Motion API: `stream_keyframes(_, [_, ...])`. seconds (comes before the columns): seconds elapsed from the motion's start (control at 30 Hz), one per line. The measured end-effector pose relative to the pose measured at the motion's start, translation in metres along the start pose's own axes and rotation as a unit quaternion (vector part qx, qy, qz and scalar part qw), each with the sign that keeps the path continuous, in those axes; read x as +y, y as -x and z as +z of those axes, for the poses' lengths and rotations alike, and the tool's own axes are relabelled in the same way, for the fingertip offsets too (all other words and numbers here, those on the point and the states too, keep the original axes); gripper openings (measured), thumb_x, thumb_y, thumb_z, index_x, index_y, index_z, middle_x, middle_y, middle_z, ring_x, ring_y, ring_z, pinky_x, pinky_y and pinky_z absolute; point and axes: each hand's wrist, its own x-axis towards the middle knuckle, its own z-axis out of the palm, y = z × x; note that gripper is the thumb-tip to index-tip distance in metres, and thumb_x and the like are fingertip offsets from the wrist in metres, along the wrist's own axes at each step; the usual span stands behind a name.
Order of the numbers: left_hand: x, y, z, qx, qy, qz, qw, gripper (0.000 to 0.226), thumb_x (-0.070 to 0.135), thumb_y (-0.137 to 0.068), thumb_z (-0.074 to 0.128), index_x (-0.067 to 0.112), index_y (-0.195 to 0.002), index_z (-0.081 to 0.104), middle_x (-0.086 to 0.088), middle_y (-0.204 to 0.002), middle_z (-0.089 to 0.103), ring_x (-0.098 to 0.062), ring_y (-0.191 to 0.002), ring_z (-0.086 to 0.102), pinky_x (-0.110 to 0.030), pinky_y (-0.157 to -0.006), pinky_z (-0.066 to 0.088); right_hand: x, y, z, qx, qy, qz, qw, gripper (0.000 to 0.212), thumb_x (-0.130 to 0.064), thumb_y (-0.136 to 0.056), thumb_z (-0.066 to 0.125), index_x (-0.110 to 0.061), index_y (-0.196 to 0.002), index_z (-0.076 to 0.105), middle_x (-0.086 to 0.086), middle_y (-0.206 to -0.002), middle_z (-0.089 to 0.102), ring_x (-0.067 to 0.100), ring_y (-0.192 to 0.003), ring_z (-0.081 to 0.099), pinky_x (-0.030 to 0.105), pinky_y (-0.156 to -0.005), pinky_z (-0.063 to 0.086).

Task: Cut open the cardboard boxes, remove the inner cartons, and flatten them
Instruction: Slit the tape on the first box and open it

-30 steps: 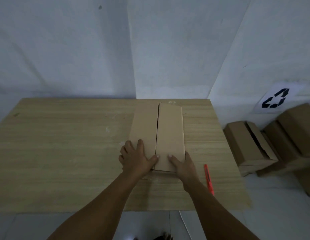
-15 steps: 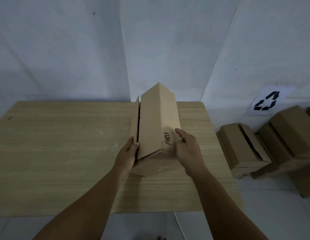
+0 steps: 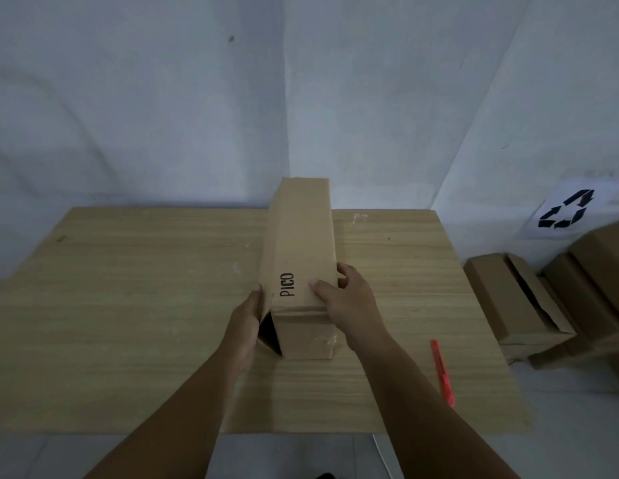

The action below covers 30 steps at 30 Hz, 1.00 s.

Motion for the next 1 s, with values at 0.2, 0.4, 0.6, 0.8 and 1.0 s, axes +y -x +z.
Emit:
stream_keyframes(0.2, [0.039, -0.002, -0.009, -0.021, -0.3, 0.193, 0.934, 0.094, 0.093, -0.07, 0.043, 0.044, -0.15, 0.029, -0.001, -0.161, 0.027, -0.017, -0.15, 0.019, -0.051, -0.119, 0.022, 0.007, 0.002, 0.006, 0.024, -0.027, -0.013, 0.999, 0.066, -0.045, -0.079, 0.079, -0.031, -0.137, 0.05, -0.005, -0.118, 0.065, 0.015, -0.103, 0.066, 0.042, -0.09, 0.057])
stream_keyframes(0.4, [0.048, 0.04, 0.023, -0.034, -0.57, 0.349, 0.743, 0.076, 0.074, -0.092, 0.026, 0.037, -0.157, 0.012, -0.005, -0.168, 0.004, -0.027, -0.153, -0.002, -0.054, -0.122, 0.01, 0.026, 0.014, 0.006, -0.013, -0.097, 0.026, 0.995, 0.035, -0.06, -0.1, 0.04, -0.042, -0.115, 0.067, -0.012, -0.113, 0.071, 0.009, -0.11, 0.064, 0.037, -0.094, 0.053])
stream_keyframes(0.6, [0.041, 0.043, 0.036, 0.06, -0.63, 0.229, 0.74, 0.117, 0.097, -0.069, 0.031, 0.027, -0.157, -0.002, -0.012, -0.166, -0.007, -0.044, -0.15, 0.0, -0.062, -0.116, 0.013, 0.075, 0.013, 0.011, -0.014, -0.025, 0.102, 0.994, 0.025, -0.027, -0.106, 0.042, -0.037, -0.101, 0.065, -0.014, -0.091, 0.068, 0.002, -0.083, 0.062, 0.023, -0.072, 0.049])
stream_keyframes(0.8, [0.039, 0.02, -0.008, 0.113, -0.472, 0.269, 0.832, 0.089, 0.072, -0.073, 0.054, 0.029, -0.147, 0.03, 0.0, -0.153, 0.031, -0.03, -0.133, 0.04, -0.052, -0.102, 0.043, 0.106, 0.014, 0.032, -0.017, -0.032, 0.123, 0.992, 0.076, -0.075, -0.079, 0.054, -0.039, -0.145, 0.044, -0.002, -0.143, 0.051, 0.022, -0.125, 0.053, 0.052, -0.104, 0.047])
stream_keyframes(1.0, [-0.007, -0.016, -0.042, 0.002, -0.19, 0.158, 0.969, 0.075, 0.054, -0.073, 0.072, 0.031, -0.14, 0.049, 0.008, -0.134, 0.062, -0.012, -0.12, 0.06, -0.046, -0.107, 0.047, 0.103, 0.005, 0.012, 0.121, 0.082, 0.033, 0.989, 0.061, -0.054, -0.092, 0.06, -0.033, -0.147, 0.042, 0.008, -0.137, 0.049, 0.028, -0.121, 0.051, 0.045, -0.101, 0.047])
